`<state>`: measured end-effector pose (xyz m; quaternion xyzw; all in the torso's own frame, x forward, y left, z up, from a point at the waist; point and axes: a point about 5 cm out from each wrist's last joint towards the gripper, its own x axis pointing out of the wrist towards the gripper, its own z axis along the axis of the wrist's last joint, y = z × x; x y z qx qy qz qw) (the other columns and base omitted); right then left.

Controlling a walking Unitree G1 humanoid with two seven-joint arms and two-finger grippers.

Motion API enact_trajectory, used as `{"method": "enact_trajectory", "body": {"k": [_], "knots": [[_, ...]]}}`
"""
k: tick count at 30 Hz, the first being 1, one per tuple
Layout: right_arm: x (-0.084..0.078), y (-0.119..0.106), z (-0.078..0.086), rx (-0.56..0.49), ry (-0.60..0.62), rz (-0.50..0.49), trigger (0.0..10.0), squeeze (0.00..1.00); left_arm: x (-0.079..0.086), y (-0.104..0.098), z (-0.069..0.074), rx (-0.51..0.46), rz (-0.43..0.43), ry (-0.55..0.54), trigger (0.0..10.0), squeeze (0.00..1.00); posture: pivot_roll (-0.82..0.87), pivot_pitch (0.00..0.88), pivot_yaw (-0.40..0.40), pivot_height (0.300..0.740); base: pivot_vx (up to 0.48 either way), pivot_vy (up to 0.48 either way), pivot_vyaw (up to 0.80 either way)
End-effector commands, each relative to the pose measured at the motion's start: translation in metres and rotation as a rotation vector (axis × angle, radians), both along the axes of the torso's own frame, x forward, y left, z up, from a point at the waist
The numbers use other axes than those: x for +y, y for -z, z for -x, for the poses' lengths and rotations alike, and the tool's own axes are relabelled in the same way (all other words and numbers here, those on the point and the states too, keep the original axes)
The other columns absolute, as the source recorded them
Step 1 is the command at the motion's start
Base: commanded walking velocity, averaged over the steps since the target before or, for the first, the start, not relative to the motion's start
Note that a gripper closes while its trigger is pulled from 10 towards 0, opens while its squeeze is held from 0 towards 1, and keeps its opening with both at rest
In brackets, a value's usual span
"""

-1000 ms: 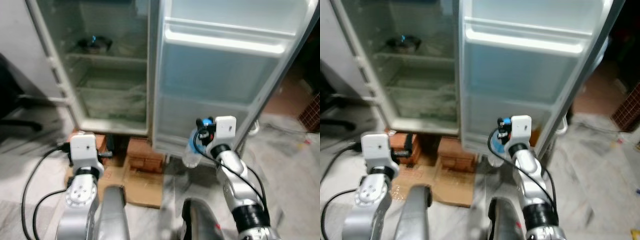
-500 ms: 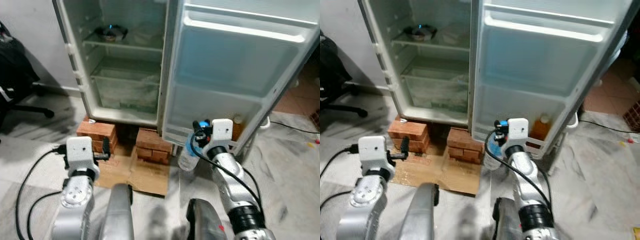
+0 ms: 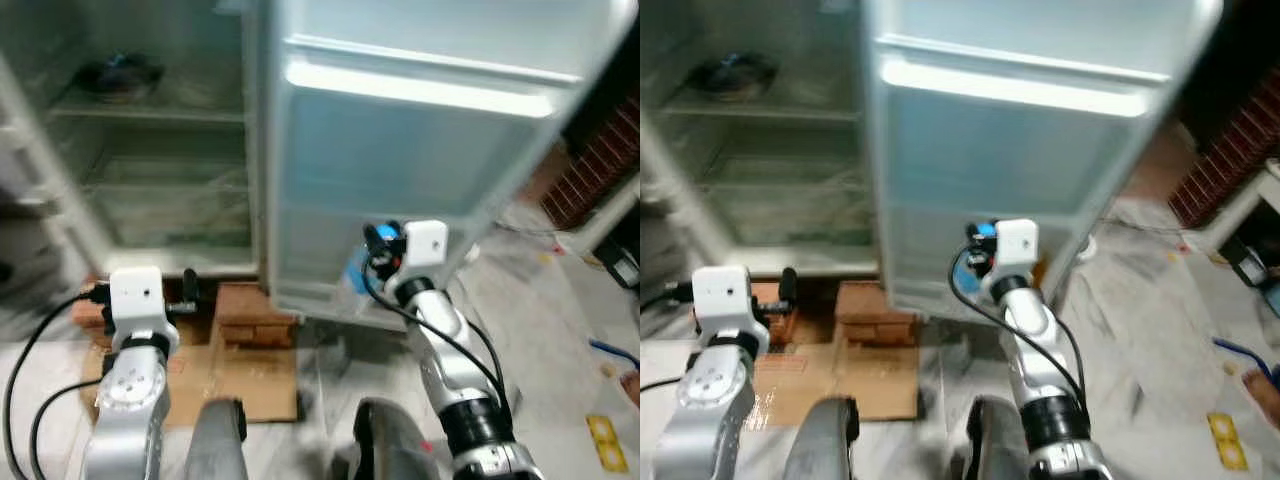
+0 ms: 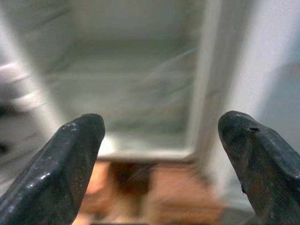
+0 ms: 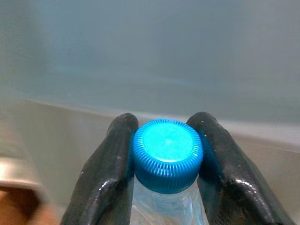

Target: Restocking fridge

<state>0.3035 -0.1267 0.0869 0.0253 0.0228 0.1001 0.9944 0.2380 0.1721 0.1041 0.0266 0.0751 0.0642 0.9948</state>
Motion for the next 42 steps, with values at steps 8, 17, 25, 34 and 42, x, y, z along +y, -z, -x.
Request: {"method": "enact_trajectory", "body": {"k": [8, 17, 25, 34, 42], "knots": [[-0.010, -0.005, -0.004, -0.017, 0.039, 0.003, 10.0, 0.00, 0.000, 0.004, 0.003, 0.029, -0.004, 0.001, 10.0, 0.00, 0.10, 0.000, -0.076, 0.602, 0.041, 0.000, 0.00], [-0.013, -0.005, -0.009, -0.021, 0.044, 0.010, 10.0, 0.00, 0.002, 0.004, 0.000, 0.035, -0.005, -0.020, 10.0, 0.00, 0.10, 0.000, -0.072, 0.602, 0.000, 0.000, 0.00], [-0.011, -0.014, -0.019, -0.045, 0.043, 0.007, 10.0, 0.00, 0.000, -0.004, -0.003, 0.028, 0.027, -0.061, 10.0, 0.00, 0.11, 0.000, -0.089, 0.602, 0.000, 0.000, 0.00], [0.014, -0.021, -0.020, -0.121, -0.179, 0.134, 10.0, 0.00, 0.005, 0.014, -0.011, 0.088, 0.025, -0.078, 10.0, 0.00, 0.07, 0.000, -0.072, 0.602, 0.000, 0.000, 0.00], [0.033, -0.028, -0.021, -0.208, -0.331, 0.230, 10.0, 0.00, 0.021, 0.022, -0.011, 0.117, -0.011, -0.114, 10.0, 0.00, 0.08, 0.000, -0.067, 0.602, 0.000, 0.000, 0.00]]}}
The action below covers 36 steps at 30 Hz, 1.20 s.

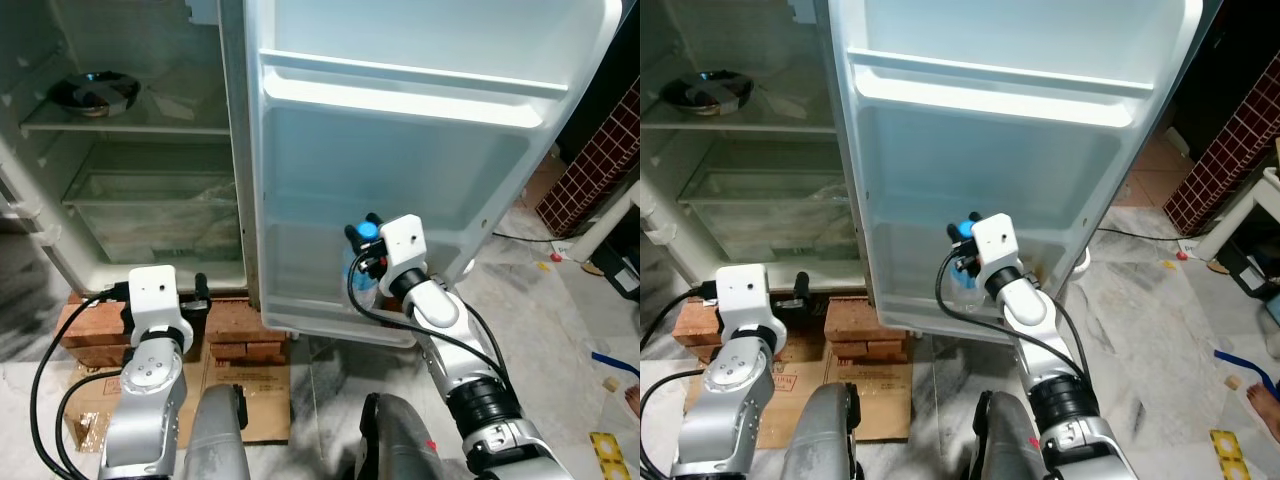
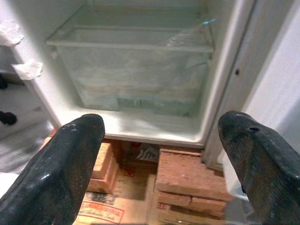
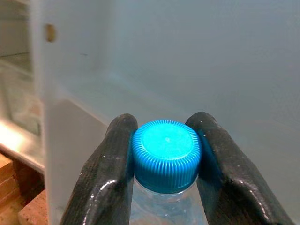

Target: Restocking fridge

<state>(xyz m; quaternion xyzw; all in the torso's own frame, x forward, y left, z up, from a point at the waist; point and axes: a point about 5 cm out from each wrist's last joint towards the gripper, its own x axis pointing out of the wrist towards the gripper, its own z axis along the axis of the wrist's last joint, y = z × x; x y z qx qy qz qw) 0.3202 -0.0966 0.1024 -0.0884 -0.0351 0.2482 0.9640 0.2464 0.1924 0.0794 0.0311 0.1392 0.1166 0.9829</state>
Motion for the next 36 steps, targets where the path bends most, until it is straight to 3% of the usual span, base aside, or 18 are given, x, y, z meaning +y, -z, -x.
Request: {"method": "enact_trajectory", "body": {"k": [1, 9, 13, 17, 22, 25, 36], "knots": [[0.011, -0.014, -0.005, -0.085, -0.067, 0.036, 10.0, 0.00, 0.006, -0.005, -0.001, -0.013, -0.027, -0.009, 10.0, 0.00, 0.08, 0.010, -0.070, 0.602, 0.000, 0.000, 0.00], [0.028, -0.009, 0.004, -0.138, -0.196, 0.110, 10.0, 0.00, 0.007, -0.005, 0.006, -0.012, -0.028, -0.032, 10.0, 0.00, 0.10, 0.049, -0.078, 0.567, 0.000, 0.000, 0.00], [0.030, -0.004, 0.007, -0.170, -0.228, 0.169, 10.0, 0.00, -0.009, -0.011, 0.009, -0.049, -0.098, 0.071, 10.0, 0.00, 0.10, 0.047, -0.077, 0.558, 0.000, 0.000, 0.00], [0.025, -0.001, 0.003, -0.167, -0.206, 0.180, 10.0, 0.00, -0.016, -0.017, 0.009, -0.082, -0.067, 0.076, 10.0, 0.00, 0.12, 0.056, -0.068, 0.533, 0.000, 0.000, 0.00], [0.024, -0.003, -0.002, -0.212, -0.180, 0.233, 10.0, 0.00, -0.017, -0.020, 0.012, -0.102, -0.090, 0.092, 10.0, 0.00, 0.13, 0.066, -0.062, 0.533, 0.000, 0.000, 0.00], [0.028, -0.008, -0.003, -0.301, -0.199, 0.315, 10.0, 0.00, -0.017, -0.025, 0.014, -0.128, -0.092, 0.097, 10.0, 0.00, 0.14, 0.082, -0.063, 0.533, 0.000, 0.000, 0.00], [0.038, -0.013, -0.014, -0.457, -0.151, 0.470, 10.0, 0.00, -0.002, -0.027, 0.035, -0.068, -0.100, 0.028, 10.0, 0.00, 0.21, 0.138, -0.063, 0.533, 0.000, 0.000, 0.00]]}}
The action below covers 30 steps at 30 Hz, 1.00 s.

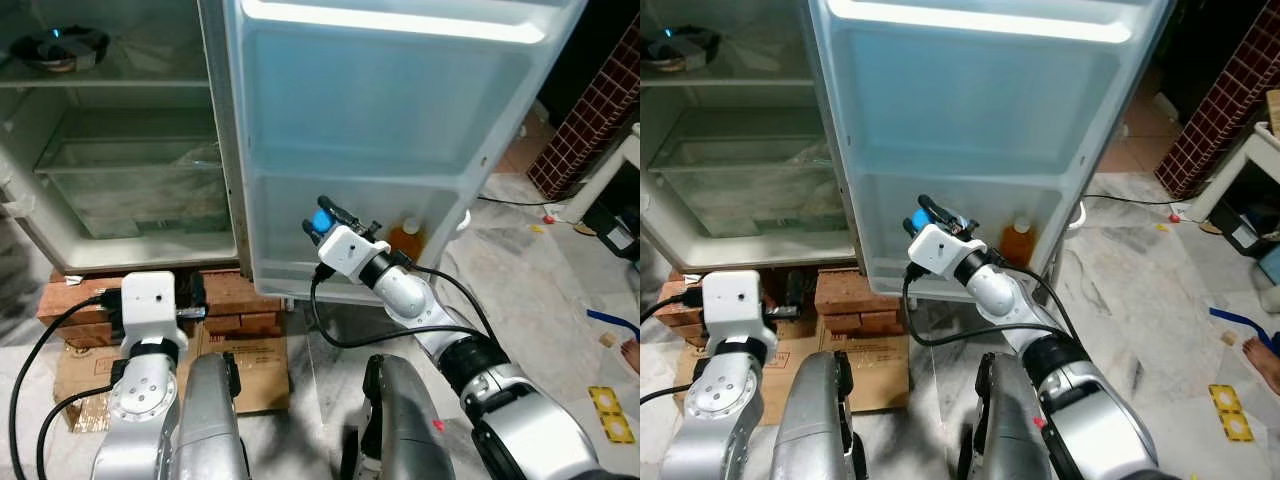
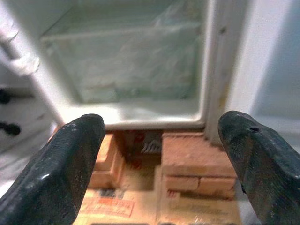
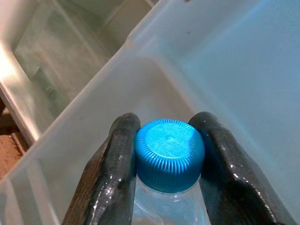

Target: Restocking fridge

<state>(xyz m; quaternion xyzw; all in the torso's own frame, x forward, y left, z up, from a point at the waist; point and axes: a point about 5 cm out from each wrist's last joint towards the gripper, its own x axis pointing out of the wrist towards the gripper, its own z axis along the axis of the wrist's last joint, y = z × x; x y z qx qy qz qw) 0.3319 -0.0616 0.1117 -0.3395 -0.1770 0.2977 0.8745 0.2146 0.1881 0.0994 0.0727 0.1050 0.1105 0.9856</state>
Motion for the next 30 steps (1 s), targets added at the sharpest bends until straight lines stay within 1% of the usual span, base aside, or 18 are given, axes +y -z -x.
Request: {"method": "enact_trajectory", "body": {"k": [1, 2, 7, 8, 11, 13, 16, 17, 18, 19, 21, 23, 26, 30], "knots": [[0.003, -0.004, -0.002, -0.056, -0.008, 0.027, 10.0, 0.00, 0.003, -0.007, 0.003, -0.010, -0.012, 0.002, 10.0, 0.00, 0.21, 0.138, -0.063, 0.533, 0.000, 0.000, 0.00], [0.004, 0.000, -0.001, -0.065, -0.008, 0.044, 10.0, 0.00, 0.006, -0.009, 0.008, -0.004, -0.024, -0.004, 10.0, 0.00, 0.23, 0.150, -0.060, 0.533, 0.000, 0.000, 0.00], [0.004, 0.008, -0.002, -0.060, 0.015, 0.068, 10.0, 0.00, 0.010, -0.012, 0.014, 0.010, -0.034, -0.009, 10.0, 0.00, 0.25, 0.174, -0.052, 0.533, 0.000, 0.000, 0.00], [0.004, 0.011, -0.001, -0.056, 0.026, 0.082, 10.0, 0.00, 0.011, -0.013, 0.018, 0.018, -0.041, -0.008, 10.0, 0.00, 0.26, 0.180, -0.049, 0.533, 0.000, 0.000, 0.00], [0.005, 0.019, -0.001, -0.017, 0.059, 0.102, 10.0, 0.00, 0.012, -0.014, 0.020, 0.026, -0.046, -0.004, 10.0, 0.00, 0.27, 0.184, -0.044, 0.533, 0.000, 0.000, 0.00], [0.004, 0.024, -0.002, 0.020, 0.088, 0.096, 10.0, 0.00, 0.011, -0.015, 0.020, 0.029, -0.047, -0.001, 10.0, 0.00, 0.27, 0.185, -0.043, 0.533, 0.000, 0.000, 0.00], [-0.002, 0.032, -0.001, 0.093, 0.140, 0.082, 10.0, 0.00, 0.009, -0.016, 0.019, 0.031, -0.048, 0.006, 10.0, 0.00, 0.27, 0.186, -0.042, 0.533, 0.000, 0.000, 0.00], [-0.007, 0.035, -0.002, 0.152, 0.175, 0.038, 10.0, 0.00, 0.009, -0.017, 0.019, 0.032, -0.051, 0.007, 10.0, 0.00, 0.27, 0.187, -0.040, 0.533, 0.000, 0.000, 0.00], [-0.009, 0.036, -0.003, 0.175, 0.186, 0.017, 10.0, 0.00, 0.009, -0.017, 0.020, 0.033, -0.052, 0.007, 10.0, 0.00, 0.27, 0.188, -0.040, 0.533, 0.000, 0.000, 0.00], [-0.010, 0.036, -0.003, 0.187, 0.192, 0.005, 10.0, 0.00, 0.009, -0.017, 0.020, 0.033, -0.054, 0.007, 10.0, 0.00, 0.27, 0.188, -0.040, 0.533, 0.000, 0.000, 0.00], [-0.017, 0.034, -0.008, 0.186, 0.240, -0.006, 10.0, 0.00, 0.008, -0.016, 0.022, 0.041, -0.051, 0.011, 10.0, 0.00, 0.27, 0.187, -0.038, 0.533, 0.000, 0.000, 0.00], [-0.023, 0.035, -0.011, 0.221, 0.286, -0.018, 10.0, 0.00, 0.007, -0.015, 0.023, 0.048, -0.049, 0.014, 10.0, 0.00, 0.26, 0.188, -0.036, 0.533, 0.000, 0.000, 0.00], [-0.031, 0.035, -0.015, 0.234, 0.339, 0.002, 10.0, 0.00, 0.006, -0.014, 0.022, 0.050, -0.045, 0.019, 10.0, 0.00, 0.26, 0.186, -0.037, 0.533, 0.000, 0.000, 0.00], [-0.042, 0.032, -0.022, 0.236, 0.422, 0.032, 10.0, 0.00, 0.004, -0.015, 0.017, 0.045, -0.040, 0.022, 10.0, 0.00, 0.25, 0.176, -0.039, 0.533, 0.000, 0.000, 0.00]]}}
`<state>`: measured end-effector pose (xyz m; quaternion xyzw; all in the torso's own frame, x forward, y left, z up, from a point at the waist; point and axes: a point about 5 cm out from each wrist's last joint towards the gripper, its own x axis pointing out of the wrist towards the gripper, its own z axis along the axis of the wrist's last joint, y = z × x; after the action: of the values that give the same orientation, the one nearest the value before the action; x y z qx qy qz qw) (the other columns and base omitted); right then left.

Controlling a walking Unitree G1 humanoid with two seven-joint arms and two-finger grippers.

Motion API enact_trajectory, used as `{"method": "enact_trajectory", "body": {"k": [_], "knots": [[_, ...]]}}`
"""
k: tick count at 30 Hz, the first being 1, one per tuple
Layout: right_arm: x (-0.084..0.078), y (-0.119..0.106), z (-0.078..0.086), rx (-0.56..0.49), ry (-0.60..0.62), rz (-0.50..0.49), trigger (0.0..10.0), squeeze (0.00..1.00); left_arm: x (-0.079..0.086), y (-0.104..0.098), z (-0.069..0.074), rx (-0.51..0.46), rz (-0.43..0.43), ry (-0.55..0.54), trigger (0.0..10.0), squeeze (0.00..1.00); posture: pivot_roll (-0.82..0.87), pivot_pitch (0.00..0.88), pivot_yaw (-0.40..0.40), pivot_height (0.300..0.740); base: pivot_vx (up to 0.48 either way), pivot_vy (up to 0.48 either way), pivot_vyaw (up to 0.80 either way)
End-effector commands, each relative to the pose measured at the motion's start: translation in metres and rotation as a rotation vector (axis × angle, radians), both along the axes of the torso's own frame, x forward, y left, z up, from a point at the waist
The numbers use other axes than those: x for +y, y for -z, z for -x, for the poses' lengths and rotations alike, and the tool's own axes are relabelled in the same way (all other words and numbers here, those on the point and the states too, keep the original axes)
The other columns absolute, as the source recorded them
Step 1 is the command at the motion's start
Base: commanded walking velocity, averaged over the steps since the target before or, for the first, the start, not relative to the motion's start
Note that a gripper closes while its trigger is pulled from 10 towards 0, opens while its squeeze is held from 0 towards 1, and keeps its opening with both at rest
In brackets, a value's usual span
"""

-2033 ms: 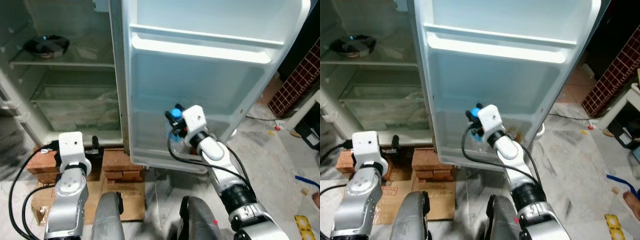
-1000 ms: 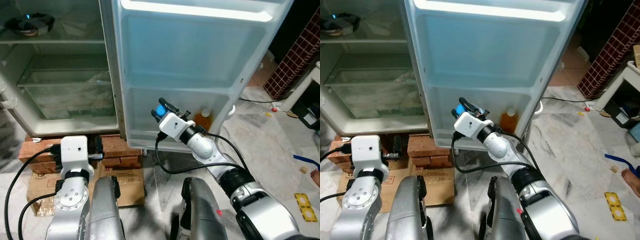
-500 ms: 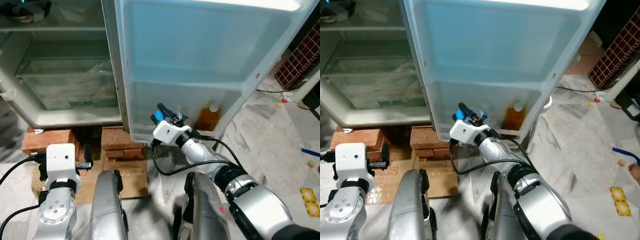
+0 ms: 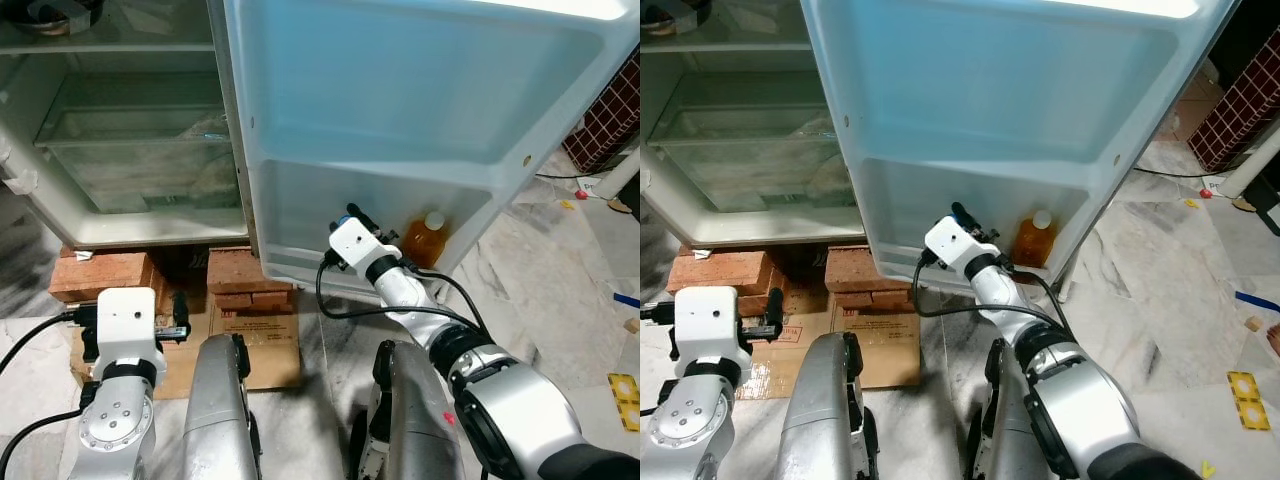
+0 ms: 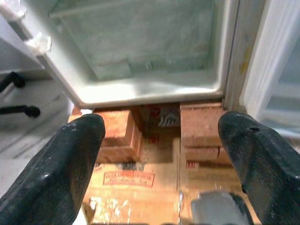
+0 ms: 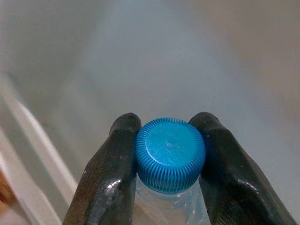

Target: Restocking fridge

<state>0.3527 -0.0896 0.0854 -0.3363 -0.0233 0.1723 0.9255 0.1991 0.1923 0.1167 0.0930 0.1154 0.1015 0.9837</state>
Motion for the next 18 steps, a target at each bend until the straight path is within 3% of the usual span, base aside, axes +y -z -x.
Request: {"method": "enact_trajectory", "body": {"k": [1, 18], "knots": [[-0.017, 0.004, -0.003, 0.036, 0.080, 0.026, 10.0, 0.00, 0.000, 0.002, 0.000, 0.017, -0.003, 0.002, 10.0, 0.00, 0.25, 0.175, -0.038, 0.533, 0.000, 0.000, 0.00], [-0.032, 0.016, -0.004, 0.194, 0.235, -0.008, 10.0, 0.00, 0.001, 0.004, -0.003, 0.022, 0.000, -0.008, 10.0, 0.00, 0.26, 0.155, -0.042, 0.533, 0.000, 0.000, 0.00]]}}
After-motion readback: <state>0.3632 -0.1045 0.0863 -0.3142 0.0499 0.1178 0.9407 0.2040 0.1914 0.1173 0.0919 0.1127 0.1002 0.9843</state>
